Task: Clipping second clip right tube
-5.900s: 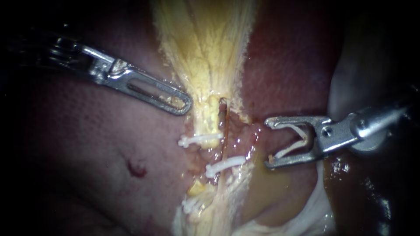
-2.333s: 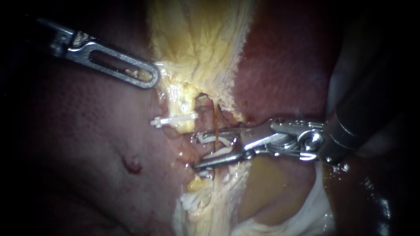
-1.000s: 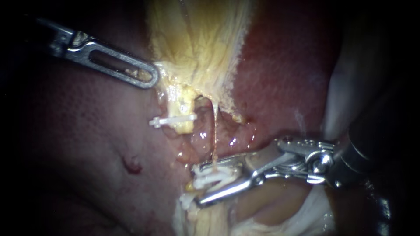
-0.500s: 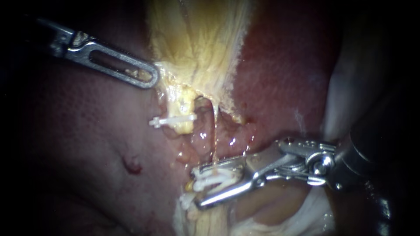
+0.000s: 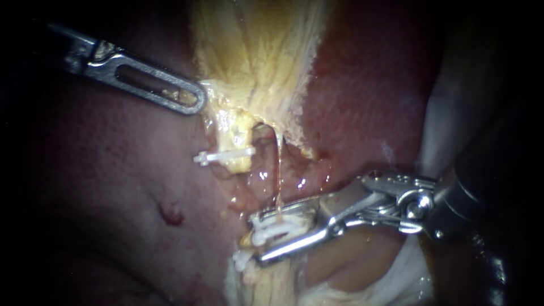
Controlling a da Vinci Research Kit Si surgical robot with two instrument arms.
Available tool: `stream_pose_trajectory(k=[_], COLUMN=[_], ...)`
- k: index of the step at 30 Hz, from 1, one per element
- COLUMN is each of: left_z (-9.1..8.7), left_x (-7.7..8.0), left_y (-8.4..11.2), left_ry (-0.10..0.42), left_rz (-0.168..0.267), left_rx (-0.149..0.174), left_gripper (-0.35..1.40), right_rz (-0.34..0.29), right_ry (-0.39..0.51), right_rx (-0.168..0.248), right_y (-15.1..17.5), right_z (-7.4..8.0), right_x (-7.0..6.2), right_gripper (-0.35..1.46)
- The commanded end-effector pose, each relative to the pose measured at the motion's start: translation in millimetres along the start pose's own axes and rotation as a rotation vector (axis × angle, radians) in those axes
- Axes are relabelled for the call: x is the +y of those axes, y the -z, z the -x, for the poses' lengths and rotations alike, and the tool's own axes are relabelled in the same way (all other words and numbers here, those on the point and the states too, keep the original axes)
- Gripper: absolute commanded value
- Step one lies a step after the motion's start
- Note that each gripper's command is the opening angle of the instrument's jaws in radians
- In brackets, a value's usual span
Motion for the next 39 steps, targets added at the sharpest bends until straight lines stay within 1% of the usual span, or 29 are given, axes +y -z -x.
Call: stream_pose_trajectory(k=[1, 11, 14, 17, 26, 28, 31, 32, 39], left_z=[0.0, 0.0, 0.0, 0.0, 0.0, 0.0, 0.0, 0.0, 0.0], left_x=[0.0, 0.0, 0.0, 0.0, 0.0, 0.1, 0.1, 0.1, 0.1], left_y=[0.0, 0.0, 0.0, 0.0, -0.1, -0.1, -0.1, -0.1, -0.1], left_ry=[0.000, 0.000, 0.000, 0.000, 0.000, 0.000, 0.000, 0.000, 0.000], left_rz=[0.000, 0.000, 0.000, 0.000, 0.000, 0.000, 0.000, 0.000, 0.001], left_rx=[0.000, 0.000, 0.000, 0.000, 0.000, 0.000, 0.000, 0.000, 0.000], left_gripper=[-0.35, -0.35, -0.35, -0.35, -0.35, -0.35, -0.35, -0.35, -0.35], right_rz=[0.000, -0.005, -0.007, -0.005, -0.019, -0.025, -0.038, -0.039, -0.044], right_ry=[0.000, 0.000, 0.001, 0.001, 0.001, -0.005, -0.064, -0.069, -0.067], right_rx=[0.000, 0.008, 0.010, 0.011, 0.008, 0.004, -0.004, -0.004, -0.008], right_y=[0.0, 0.1, 0.2, 0.3, 0.6, 0.7, 0.8, 0.9, 0.9], right_z=[0.1, 0.1, 0.1, 0.1, 0.1, 0.2, 0.2, 0.2, 0.5], right_x=[0.1, 0.2, 0.2, 0.2, 0.3, 0.3, 0.3, 0.3, 0.3], right_gripper=[0.32, 0.23, 0.17, 0.08, -0.34, -0.35, -0.35, -0.35, -0.35])
